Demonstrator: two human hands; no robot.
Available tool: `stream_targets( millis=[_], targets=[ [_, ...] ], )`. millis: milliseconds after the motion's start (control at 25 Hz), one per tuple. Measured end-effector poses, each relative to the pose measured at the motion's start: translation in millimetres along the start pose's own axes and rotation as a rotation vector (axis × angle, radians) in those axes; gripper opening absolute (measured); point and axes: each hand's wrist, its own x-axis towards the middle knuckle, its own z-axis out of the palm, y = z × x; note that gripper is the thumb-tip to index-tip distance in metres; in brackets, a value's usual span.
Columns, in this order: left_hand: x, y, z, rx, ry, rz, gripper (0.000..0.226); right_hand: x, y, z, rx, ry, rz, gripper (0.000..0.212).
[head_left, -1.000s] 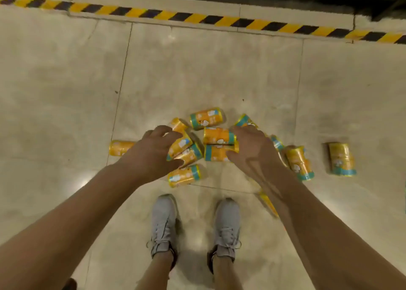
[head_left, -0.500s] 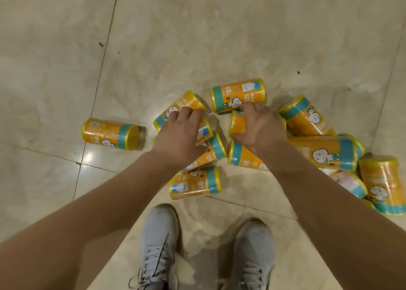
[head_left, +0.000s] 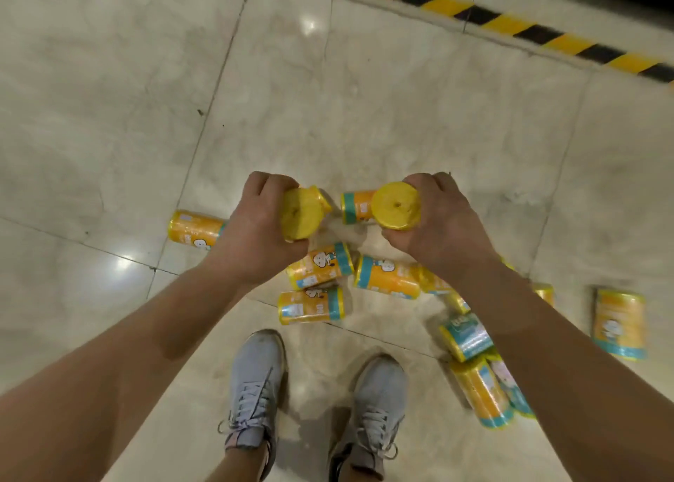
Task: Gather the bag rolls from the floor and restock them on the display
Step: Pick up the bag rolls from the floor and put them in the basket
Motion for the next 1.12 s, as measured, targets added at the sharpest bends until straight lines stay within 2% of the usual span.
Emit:
stream_targets(
  millis=[80, 280, 480, 600, 840, 1000, 1120],
  targets=[
    [-14.8, 42.8, -61.4, -0.083, 0.052, -0.004, 0.078, -12.0, -40.2, -60.7, 0.051, 0.047, -0.058, 0.063],
    [-59.4, 171.6, -258.5, -0.163, 0.120, 0.161, 0.073, -50.9, -173.8, -250.6, 0.215, 0.139, -0.191, 0.068],
    [-135.1, 292.9, -468.2, -0.142, 0.214, 0.316, 0.077, -113.5, -344.7, -457.7, 0.089, 0.175, -0.329, 0.065],
    [-196.4, 345.5, -562.5, -0.195, 0.278, 0.379, 0.076, -165.2, -429.2, -542.7, 0.057, 0.248, -0.384, 0.064],
    [-282.5, 360.5, -641.8, -0.320, 0.388, 0.445, 0.072, -232.6, -514.3, -590.0, 0.143, 0.302, -0.487, 0.060],
    [-329.6, 350.2, -647.6, -0.381, 0.461, 0.383, 0.075, -246.8, -540.4, -587.5, 0.155, 0.232, -0.605, 0.066],
    [-375.5, 345.5, -638.2, -0.406, 0.580, 0.284, 0.074, -256.3, -557.6, -581.2, 0.147, 0.156, -0.739, 0.071]
  ],
)
